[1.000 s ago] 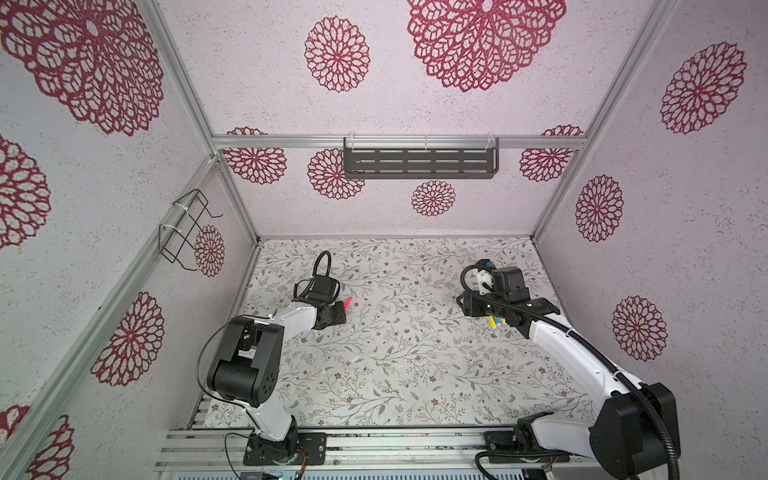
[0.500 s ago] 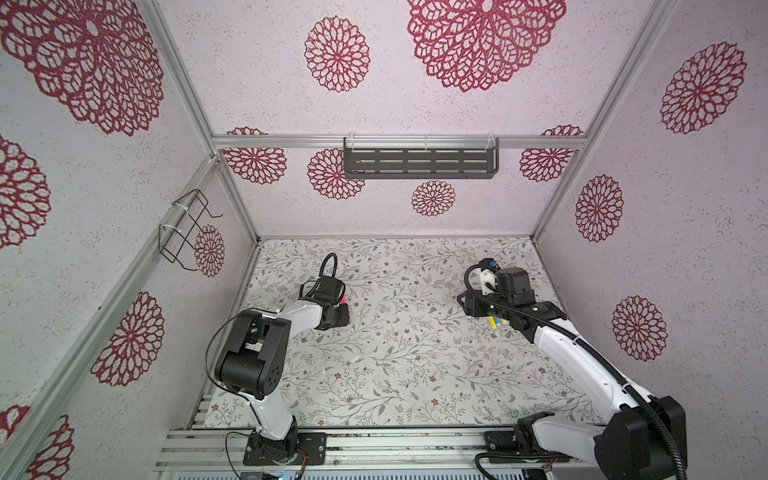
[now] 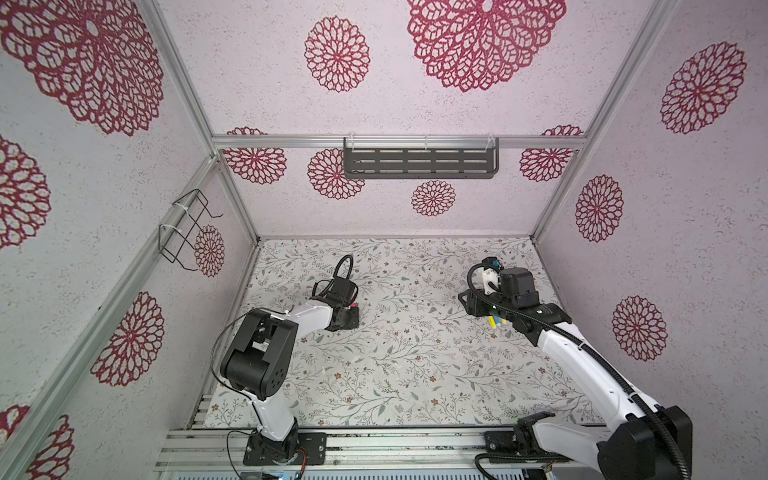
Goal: Insert the pens into the pen caps
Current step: 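Lift the pink highlighter upright with the left gripper while the right gripper approaches it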
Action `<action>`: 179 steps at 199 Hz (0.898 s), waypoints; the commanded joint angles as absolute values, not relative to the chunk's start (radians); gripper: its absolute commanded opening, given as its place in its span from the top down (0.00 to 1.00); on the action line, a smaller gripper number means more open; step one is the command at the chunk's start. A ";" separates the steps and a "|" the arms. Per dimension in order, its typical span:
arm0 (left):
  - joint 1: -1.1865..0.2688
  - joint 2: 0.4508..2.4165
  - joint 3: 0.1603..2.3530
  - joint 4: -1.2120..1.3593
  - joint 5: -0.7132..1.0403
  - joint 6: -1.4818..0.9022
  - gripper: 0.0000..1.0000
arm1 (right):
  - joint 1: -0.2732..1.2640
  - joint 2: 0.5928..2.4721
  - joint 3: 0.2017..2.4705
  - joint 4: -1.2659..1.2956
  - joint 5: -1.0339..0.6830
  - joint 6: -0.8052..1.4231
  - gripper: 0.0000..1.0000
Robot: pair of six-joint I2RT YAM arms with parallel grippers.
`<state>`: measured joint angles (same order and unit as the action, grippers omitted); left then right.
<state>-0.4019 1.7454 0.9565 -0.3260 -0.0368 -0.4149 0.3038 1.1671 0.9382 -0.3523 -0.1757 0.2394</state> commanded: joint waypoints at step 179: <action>-0.643 1.092 0.680 0.081 0.147 -0.425 0.94 | 0.501 1.202 0.872 0.109 -0.644 0.395 0.32</action>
